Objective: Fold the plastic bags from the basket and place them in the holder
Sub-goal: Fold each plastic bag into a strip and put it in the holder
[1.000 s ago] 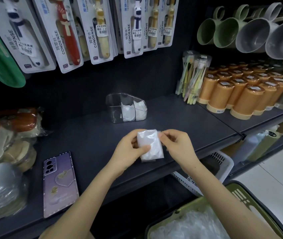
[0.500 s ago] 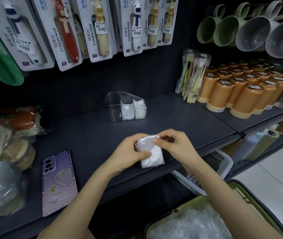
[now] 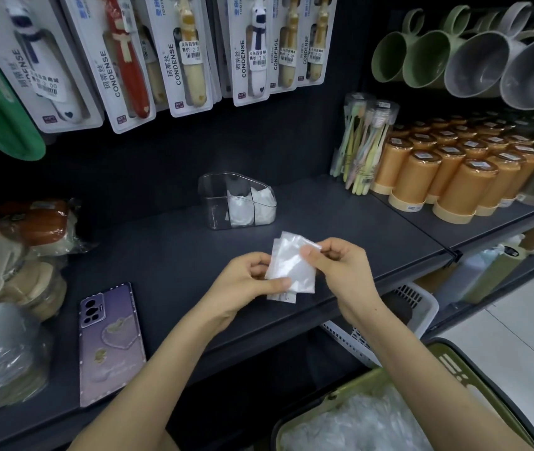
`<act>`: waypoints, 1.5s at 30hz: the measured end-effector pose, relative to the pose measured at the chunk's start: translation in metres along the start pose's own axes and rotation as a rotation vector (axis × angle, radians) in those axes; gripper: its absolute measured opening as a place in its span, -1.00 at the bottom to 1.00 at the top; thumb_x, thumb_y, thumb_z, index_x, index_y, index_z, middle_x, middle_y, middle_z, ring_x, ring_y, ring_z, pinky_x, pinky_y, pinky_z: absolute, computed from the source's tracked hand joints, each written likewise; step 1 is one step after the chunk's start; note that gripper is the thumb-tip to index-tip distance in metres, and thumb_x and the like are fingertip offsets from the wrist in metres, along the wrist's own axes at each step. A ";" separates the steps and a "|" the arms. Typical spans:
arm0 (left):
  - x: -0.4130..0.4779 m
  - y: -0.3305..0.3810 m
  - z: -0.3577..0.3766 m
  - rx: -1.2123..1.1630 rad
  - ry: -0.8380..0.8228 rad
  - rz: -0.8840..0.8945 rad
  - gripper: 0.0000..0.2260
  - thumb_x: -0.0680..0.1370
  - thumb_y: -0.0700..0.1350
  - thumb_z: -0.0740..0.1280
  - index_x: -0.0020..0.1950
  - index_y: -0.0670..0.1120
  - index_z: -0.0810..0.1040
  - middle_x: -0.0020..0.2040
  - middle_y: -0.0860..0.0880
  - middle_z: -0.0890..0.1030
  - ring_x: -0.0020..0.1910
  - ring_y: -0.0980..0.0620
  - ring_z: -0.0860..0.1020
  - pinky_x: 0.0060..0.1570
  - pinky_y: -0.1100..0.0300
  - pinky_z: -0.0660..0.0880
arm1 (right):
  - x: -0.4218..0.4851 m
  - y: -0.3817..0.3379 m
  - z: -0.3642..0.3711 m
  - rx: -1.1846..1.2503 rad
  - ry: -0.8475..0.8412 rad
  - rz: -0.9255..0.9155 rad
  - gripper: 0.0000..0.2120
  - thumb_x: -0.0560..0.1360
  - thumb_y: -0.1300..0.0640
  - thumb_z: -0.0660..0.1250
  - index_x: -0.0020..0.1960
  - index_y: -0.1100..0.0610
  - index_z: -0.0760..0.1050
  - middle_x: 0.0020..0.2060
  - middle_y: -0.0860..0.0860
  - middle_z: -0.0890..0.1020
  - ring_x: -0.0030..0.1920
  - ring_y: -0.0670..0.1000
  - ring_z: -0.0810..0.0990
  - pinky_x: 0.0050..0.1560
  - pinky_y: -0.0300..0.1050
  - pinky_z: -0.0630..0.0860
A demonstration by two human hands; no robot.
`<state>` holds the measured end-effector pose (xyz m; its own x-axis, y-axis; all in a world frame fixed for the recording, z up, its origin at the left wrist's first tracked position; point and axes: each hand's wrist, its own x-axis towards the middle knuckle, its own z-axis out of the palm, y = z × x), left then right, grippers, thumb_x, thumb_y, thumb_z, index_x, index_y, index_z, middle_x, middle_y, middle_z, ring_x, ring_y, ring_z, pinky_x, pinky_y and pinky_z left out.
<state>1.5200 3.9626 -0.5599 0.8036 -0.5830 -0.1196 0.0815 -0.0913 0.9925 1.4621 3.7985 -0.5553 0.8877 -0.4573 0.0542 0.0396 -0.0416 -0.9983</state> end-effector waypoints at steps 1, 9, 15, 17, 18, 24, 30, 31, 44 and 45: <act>0.000 -0.001 0.001 0.012 0.003 0.015 -0.82 0.40 -0.27 0.49 -0.03 -0.18 0.60 -0.09 -0.14 0.69 -0.13 -0.01 0.64 -0.06 0.21 0.55 | -0.001 0.000 0.000 0.037 0.021 0.014 -0.86 0.49 0.29 0.40 -0.25 0.25 0.56 -0.31 0.09 0.64 -0.28 -0.07 0.59 -0.24 -0.28 0.52; 0.001 -0.006 -0.001 0.309 0.023 0.121 -0.89 0.40 -0.24 0.53 -0.16 -0.10 0.64 -0.16 -0.09 0.69 -0.13 -0.12 0.63 0.02 0.05 0.55 | 0.005 -0.011 -0.014 -0.128 -0.314 0.096 -0.69 0.39 0.04 0.48 0.11 0.08 0.59 -0.05 0.03 0.67 -0.05 -0.06 0.62 -0.01 -0.20 0.52; 0.003 -0.003 -0.005 0.410 0.033 0.161 -0.90 0.40 -0.21 0.53 -0.18 -0.11 0.64 -0.27 -0.04 0.65 -0.29 0.13 0.53 -0.19 0.24 0.49 | 0.010 -0.012 -0.004 -0.083 -0.212 -0.017 -0.69 0.45 0.14 0.45 -0.23 0.42 0.56 -0.33 0.24 0.56 -0.28 0.06 0.50 -0.23 -0.10 0.41; 0.003 -0.001 -0.009 0.373 0.070 0.181 -0.91 0.40 -0.23 0.53 -0.20 -0.09 0.65 -0.30 0.03 0.65 -0.31 0.14 0.54 -0.21 0.30 0.49 | 0.010 -0.014 -0.007 -0.043 -0.269 0.024 -0.79 0.44 0.11 0.43 -0.11 0.28 0.64 -0.25 0.08 0.66 -0.23 -0.04 0.61 -0.19 -0.24 0.48; 0.004 0.000 -0.011 0.353 0.095 0.188 -0.90 0.40 -0.22 0.53 -0.21 -0.07 0.64 -0.31 0.04 0.65 -0.31 0.13 0.55 -0.20 0.31 0.49 | 0.009 -0.013 -0.009 -0.032 -0.303 0.038 -0.81 0.44 0.13 0.42 -0.01 0.21 0.65 -0.19 0.00 0.69 -0.19 -0.12 0.64 -0.18 -0.32 0.49; 0.006 0.003 -0.014 0.336 0.141 0.157 -0.88 0.40 -0.19 0.53 -0.18 -0.01 0.64 -0.24 0.04 0.67 -0.25 0.14 0.57 -0.14 0.29 0.52 | 0.014 0.004 -0.012 -0.054 -0.200 0.028 -0.79 0.45 0.20 0.45 -0.16 0.37 0.57 -0.18 0.26 0.64 -0.18 -0.03 0.58 -0.09 -0.20 0.49; 0.033 0.008 -0.058 0.225 0.414 0.080 -0.66 0.42 -0.12 0.51 0.16 -0.07 0.58 0.11 -0.05 0.64 0.09 0.02 0.60 0.04 0.30 0.47 | 0.028 0.004 -0.019 -0.109 -0.056 -0.009 -0.78 0.43 0.22 0.48 -0.33 0.28 0.54 -0.31 0.13 0.57 -0.25 -0.02 0.49 -0.18 -0.23 0.44; 0.045 0.009 -0.069 0.250 0.555 0.083 -0.61 0.44 -0.11 0.50 0.23 -0.12 0.55 0.16 -0.10 0.61 0.12 0.00 0.57 0.06 0.27 0.45 | 0.030 0.004 -0.021 -0.140 -0.043 -0.019 -0.79 0.42 0.21 0.49 -0.34 0.23 0.55 -0.34 0.06 0.56 -0.27 -0.05 0.48 -0.22 -0.30 0.43; 0.134 0.015 -0.129 0.410 0.342 0.020 -0.03 0.30 -0.14 0.60 0.57 -0.12 0.10 0.48 -0.03 0.34 0.38 0.00 0.40 0.30 0.16 0.39 | 0.040 0.009 -0.031 -0.301 -0.068 -0.004 -0.80 0.39 0.19 0.52 -0.32 0.23 0.55 -0.35 -0.03 0.50 -0.35 -0.12 0.41 -0.26 -0.31 0.39; 0.130 0.014 -0.125 0.409 0.352 0.042 -0.05 0.29 -0.16 0.61 0.56 -0.12 0.14 0.46 -0.02 0.36 0.34 0.01 0.43 0.27 0.16 0.42 | 0.040 0.007 -0.031 -0.299 -0.077 -0.004 -0.80 0.39 0.20 0.52 -0.34 0.20 0.54 -0.35 -0.04 0.50 -0.36 -0.14 0.40 -0.27 -0.33 0.38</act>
<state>1.6995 3.9867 -0.5583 0.9558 -0.2941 0.0058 -0.1350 -0.4213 0.8968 1.4831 3.7524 -0.5596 0.9205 -0.3880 0.0452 -0.0833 -0.3080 -0.9477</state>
